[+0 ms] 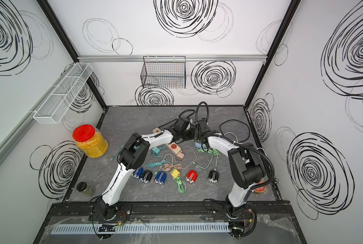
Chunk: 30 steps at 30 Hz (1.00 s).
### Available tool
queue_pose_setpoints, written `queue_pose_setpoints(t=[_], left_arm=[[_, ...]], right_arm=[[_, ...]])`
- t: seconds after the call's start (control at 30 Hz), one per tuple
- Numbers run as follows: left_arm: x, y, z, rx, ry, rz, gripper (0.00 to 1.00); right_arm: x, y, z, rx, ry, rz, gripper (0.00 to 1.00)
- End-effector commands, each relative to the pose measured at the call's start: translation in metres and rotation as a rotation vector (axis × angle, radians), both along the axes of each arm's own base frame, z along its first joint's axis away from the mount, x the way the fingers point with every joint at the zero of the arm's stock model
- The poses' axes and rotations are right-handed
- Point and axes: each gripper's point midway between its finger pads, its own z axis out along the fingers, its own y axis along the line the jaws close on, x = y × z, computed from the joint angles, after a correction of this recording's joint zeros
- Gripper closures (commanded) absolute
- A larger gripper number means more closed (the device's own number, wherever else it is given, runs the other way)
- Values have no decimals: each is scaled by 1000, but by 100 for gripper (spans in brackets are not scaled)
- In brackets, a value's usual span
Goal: Unplug the electric shaver
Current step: Remove the plug from the socket.
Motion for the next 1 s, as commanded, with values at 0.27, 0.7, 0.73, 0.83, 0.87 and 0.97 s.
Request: queue_pose_setpoints(t=[0.27, 0.7, 0.73, 0.83, 0.87, 0.97], left_arm=[[-19, 21, -58, 124, 127, 19, 100], [-19, 21, -59, 138, 127, 20, 100], [-19, 21, -58, 137, 125, 20, 100], [-20, 21, -59, 136, 129, 22, 100], [-19, 21, -59, 135, 130, 23, 100], [-19, 21, -60, 133, 132, 23, 100]], right_arm=[[8, -2, 24, 48, -63, -7, 84], [11, -6, 33, 119, -72, -14, 84], [11, -4, 33, 102, -73, -11, 84], [13, 0, 35, 62, -80, -6, 84], [13, 1, 34, 50, -79, -6, 84], [15, 0, 35, 13, -82, -7, 84]])
